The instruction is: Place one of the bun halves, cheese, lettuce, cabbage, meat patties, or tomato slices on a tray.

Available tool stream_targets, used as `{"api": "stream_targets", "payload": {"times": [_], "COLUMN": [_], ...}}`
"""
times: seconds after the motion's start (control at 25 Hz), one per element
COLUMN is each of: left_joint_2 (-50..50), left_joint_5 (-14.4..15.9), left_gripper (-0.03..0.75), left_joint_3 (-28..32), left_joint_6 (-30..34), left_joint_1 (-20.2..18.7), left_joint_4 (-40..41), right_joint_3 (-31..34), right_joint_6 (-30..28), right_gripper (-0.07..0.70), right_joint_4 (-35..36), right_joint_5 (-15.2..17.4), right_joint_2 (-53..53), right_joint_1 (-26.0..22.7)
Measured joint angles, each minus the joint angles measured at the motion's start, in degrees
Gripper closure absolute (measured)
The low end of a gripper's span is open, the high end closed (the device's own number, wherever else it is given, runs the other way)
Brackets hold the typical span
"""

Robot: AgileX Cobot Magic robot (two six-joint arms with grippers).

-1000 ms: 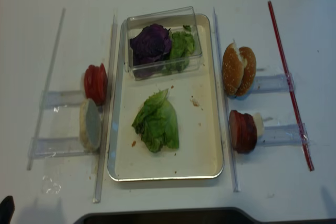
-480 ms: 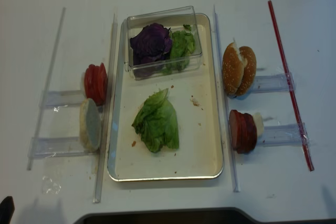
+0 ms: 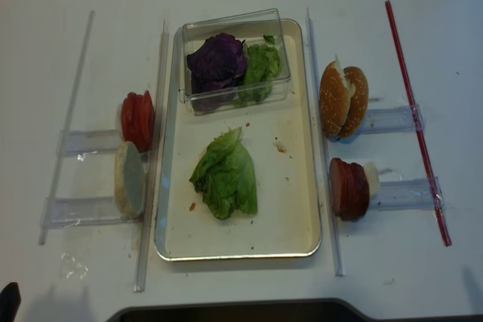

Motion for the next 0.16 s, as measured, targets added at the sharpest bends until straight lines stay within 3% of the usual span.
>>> {"api": "stream_targets", "payload": {"times": [0.16], "left_joint_2": [0.00], "left_joint_5": [0.00], "left_gripper": [0.363], "left_joint_3": [0.00], "left_joint_6": [0.00], "left_joint_1": [0.00], "left_joint_4": [0.00], "right_joint_3": [0.00], "right_joint_6": [0.00], "right_gripper": [0.201], "right_joint_4": [0.00], "right_joint_5": [0.00], "right_joint_2": [0.00], "right_joint_1": [0.00]}}
